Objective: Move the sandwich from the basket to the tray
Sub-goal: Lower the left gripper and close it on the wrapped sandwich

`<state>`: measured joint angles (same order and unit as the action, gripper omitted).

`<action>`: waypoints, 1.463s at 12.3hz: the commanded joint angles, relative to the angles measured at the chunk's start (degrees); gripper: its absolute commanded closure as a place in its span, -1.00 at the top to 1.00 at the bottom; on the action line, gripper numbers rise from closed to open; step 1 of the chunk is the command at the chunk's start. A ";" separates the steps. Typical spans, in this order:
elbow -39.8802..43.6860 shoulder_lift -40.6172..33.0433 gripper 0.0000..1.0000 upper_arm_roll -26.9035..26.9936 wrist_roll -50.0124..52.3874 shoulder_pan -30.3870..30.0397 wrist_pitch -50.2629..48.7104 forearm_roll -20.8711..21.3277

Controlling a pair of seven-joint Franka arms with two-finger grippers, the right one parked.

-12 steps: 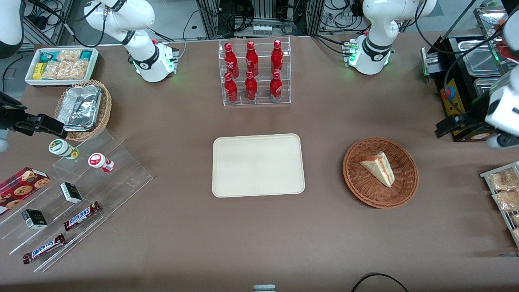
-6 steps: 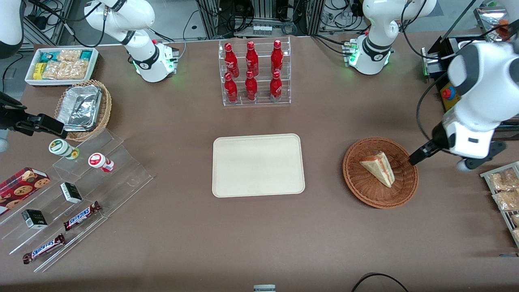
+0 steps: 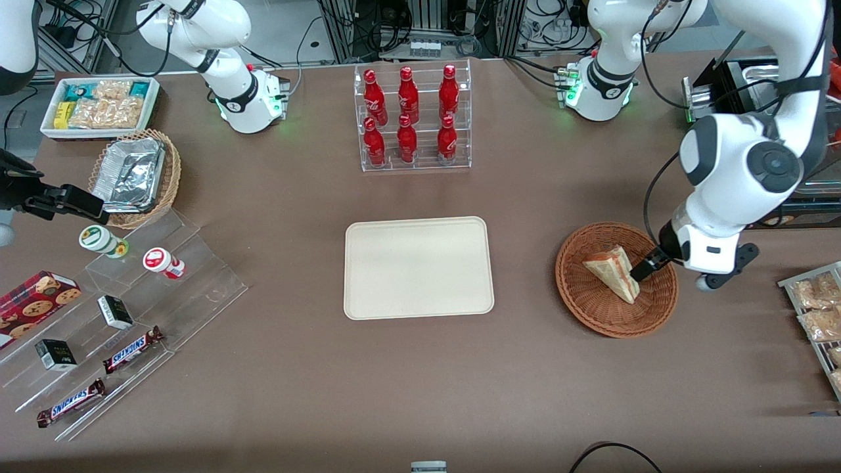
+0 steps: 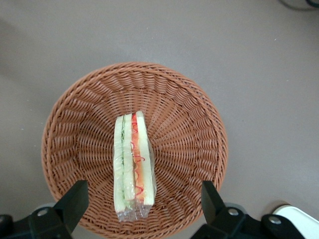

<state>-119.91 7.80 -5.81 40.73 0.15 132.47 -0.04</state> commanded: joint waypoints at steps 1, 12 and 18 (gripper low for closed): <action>-2.08 1.06 0.99 -0.52 2.85 0.20 3.92 0.75; -5.33 5.28 0.99 -1.57 5.76 0.29 6.83 0.92; -5.42 8.98 0.99 -1.57 5.67 0.38 9.91 1.01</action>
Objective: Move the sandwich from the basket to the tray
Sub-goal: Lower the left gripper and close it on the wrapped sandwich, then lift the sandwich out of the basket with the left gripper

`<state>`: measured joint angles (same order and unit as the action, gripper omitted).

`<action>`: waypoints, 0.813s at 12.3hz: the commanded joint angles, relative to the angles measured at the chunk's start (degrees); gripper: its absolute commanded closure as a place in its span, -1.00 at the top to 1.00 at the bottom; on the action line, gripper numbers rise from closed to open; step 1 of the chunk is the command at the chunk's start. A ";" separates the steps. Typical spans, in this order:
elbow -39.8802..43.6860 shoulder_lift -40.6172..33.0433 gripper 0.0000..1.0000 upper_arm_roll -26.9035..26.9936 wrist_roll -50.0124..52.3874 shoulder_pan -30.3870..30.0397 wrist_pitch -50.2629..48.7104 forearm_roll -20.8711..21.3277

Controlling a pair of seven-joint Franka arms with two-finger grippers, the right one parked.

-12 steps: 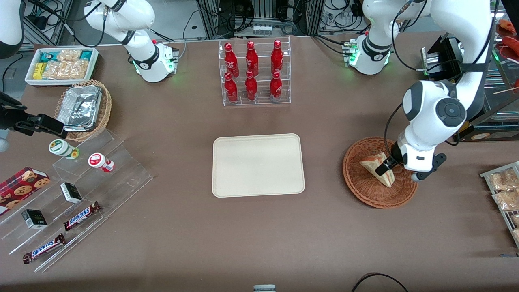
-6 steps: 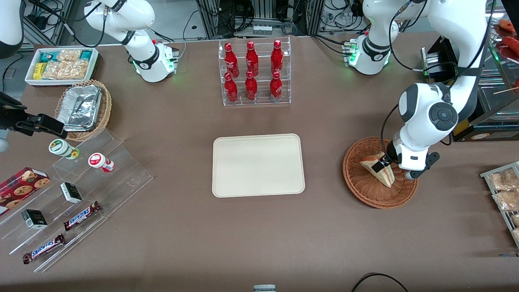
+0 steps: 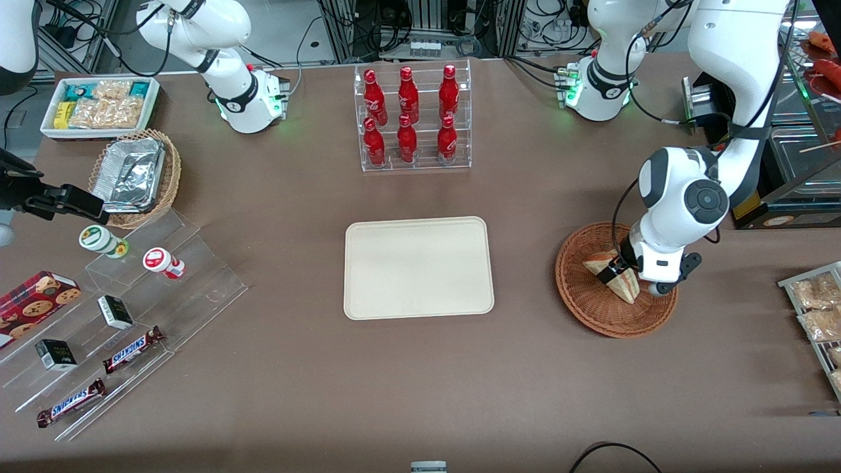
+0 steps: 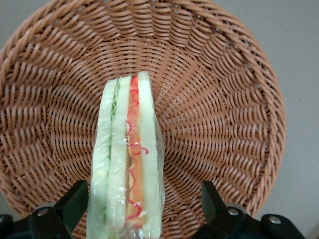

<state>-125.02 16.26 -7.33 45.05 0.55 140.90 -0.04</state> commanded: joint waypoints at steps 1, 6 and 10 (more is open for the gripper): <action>-0.31 0.78 0.98 -0.05 1.36 -0.02 1.49 1.01; -0.23 1.05 -1.00 0.04 0.92 -0.02 0.70 1.01; 1.96 -1.40 -1.00 0.04 0.48 -0.02 -6.74 2.93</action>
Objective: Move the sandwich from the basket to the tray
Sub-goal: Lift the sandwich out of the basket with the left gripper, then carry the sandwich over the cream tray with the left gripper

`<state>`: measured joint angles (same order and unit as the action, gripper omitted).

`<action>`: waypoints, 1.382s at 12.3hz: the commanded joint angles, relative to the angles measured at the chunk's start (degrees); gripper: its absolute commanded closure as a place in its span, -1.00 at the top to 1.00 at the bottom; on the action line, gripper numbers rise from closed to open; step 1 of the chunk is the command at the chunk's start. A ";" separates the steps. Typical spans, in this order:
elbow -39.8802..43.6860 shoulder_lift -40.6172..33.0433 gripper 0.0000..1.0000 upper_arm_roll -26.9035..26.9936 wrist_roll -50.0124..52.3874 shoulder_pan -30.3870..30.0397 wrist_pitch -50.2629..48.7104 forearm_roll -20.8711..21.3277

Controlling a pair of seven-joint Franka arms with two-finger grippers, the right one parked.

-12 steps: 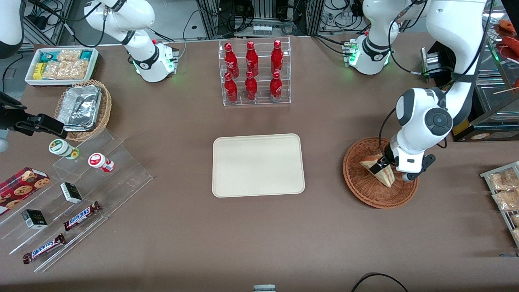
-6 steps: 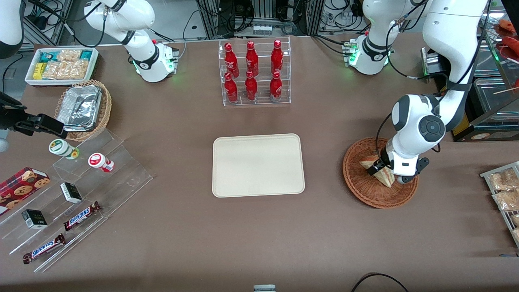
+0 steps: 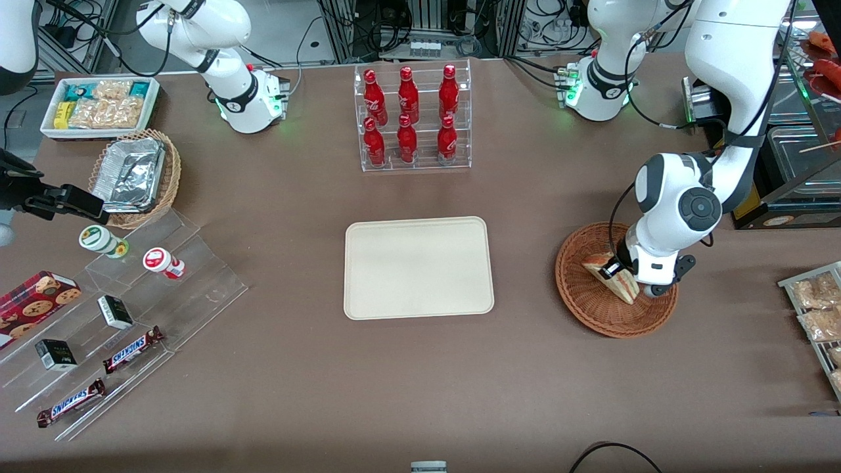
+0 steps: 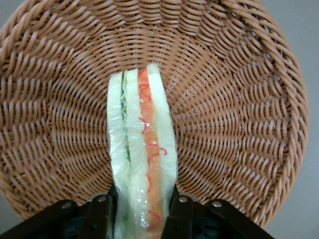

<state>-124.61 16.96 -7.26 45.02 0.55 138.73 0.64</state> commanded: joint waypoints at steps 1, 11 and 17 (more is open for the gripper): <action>4.43 -3.06 -1.00 -0.21 0.42 0.07 -10.96 3.65; 38.36 5.08 -1.00 -11.20 -0.46 10.24 -33.87 4.89; 47.79 18.53 -1.00 -11.29 -0.29 23.08 -27.40 10.70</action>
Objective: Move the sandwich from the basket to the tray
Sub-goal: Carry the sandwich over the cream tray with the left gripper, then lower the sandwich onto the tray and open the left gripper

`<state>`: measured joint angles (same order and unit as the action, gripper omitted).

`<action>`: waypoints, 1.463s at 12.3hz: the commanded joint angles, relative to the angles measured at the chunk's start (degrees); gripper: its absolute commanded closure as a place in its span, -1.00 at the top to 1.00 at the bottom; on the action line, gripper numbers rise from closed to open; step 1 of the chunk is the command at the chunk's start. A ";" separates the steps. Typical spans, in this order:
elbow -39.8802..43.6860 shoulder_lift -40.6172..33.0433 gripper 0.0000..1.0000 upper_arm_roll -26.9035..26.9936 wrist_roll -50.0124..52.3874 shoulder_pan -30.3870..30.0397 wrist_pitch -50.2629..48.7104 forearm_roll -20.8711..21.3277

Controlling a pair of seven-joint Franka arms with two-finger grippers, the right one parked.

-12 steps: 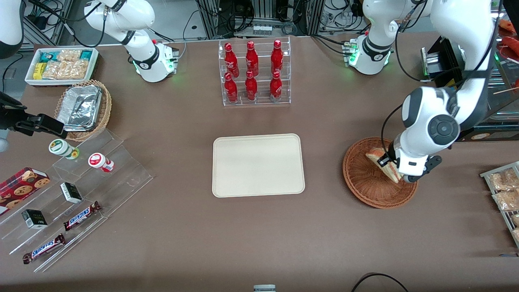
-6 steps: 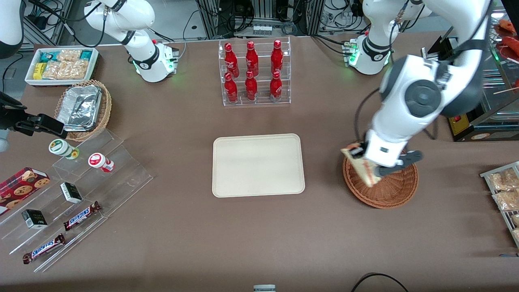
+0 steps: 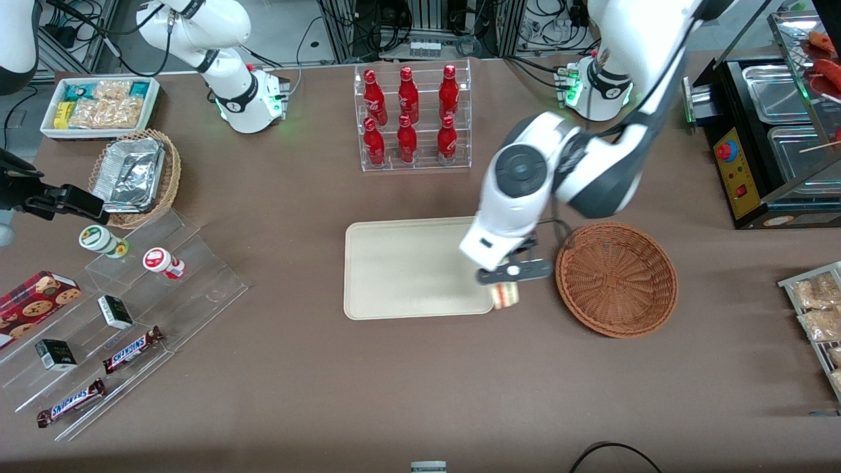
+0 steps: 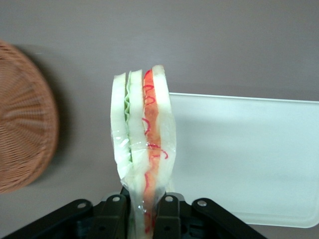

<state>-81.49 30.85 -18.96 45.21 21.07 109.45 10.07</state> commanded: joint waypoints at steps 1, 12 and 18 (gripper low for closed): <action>4.76 6.05 -1.00 0.42 -0.30 4.05 4.43 1.27; 4.76 15.99 -1.00 0.51 1.81 11.89 13.69 1.27; 4.85 18.81 -0.76 0.60 1.90 12.06 17.20 1.62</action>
<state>-78.90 48.16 -18.88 45.69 32.16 126.40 10.21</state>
